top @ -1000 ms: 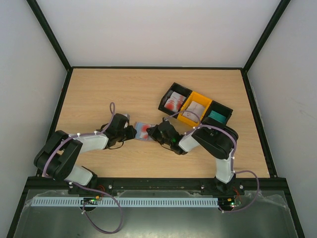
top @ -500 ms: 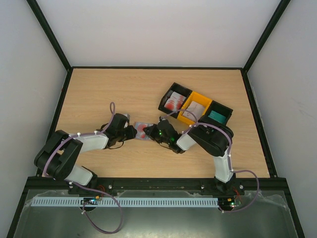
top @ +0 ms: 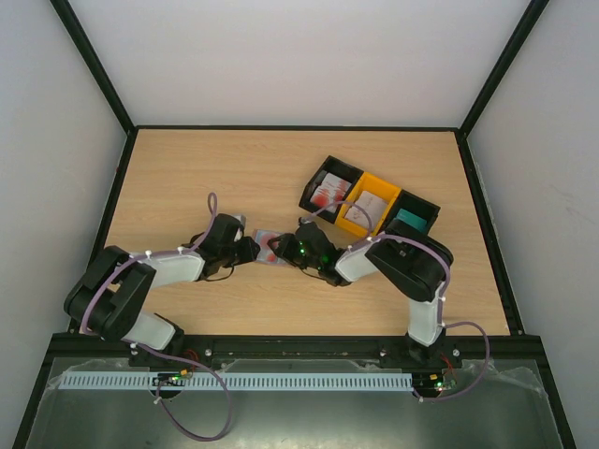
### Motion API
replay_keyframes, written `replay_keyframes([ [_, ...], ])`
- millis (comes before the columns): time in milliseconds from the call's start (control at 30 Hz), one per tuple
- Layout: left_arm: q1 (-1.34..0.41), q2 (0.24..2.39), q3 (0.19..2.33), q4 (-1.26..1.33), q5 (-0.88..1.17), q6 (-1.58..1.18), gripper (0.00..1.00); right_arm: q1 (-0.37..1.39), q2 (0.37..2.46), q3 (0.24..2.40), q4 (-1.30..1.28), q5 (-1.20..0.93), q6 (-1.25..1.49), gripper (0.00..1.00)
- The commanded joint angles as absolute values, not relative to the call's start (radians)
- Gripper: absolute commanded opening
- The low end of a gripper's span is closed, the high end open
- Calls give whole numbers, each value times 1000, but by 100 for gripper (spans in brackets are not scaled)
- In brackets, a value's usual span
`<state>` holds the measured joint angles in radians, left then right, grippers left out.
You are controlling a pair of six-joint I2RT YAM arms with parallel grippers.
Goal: Put the credit cards into the card holder
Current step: Insert the credit card into the card holder, then turn over the card slot in the card holder.
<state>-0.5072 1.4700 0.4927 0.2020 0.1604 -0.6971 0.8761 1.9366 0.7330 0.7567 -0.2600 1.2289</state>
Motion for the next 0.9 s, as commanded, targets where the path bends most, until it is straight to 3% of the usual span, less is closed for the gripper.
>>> replay_keyframes([
  [0,-512,1464,485,83,230,-673,29,884,1851,683,587,-249,1192,38],
  [167,-512,1417,492,60,264,-670,34,889,1786,677,503,-263,1152,39],
  [367,-512,1358,494,40,272,-668,36,905,1776,733,365,-242,1081,12],
  [467,-512,1333,495,22,254,-674,35,909,1798,773,332,-248,1048,6],
  [867,-512,1277,496,22,228,-700,34,937,1816,857,197,-210,947,12],
])
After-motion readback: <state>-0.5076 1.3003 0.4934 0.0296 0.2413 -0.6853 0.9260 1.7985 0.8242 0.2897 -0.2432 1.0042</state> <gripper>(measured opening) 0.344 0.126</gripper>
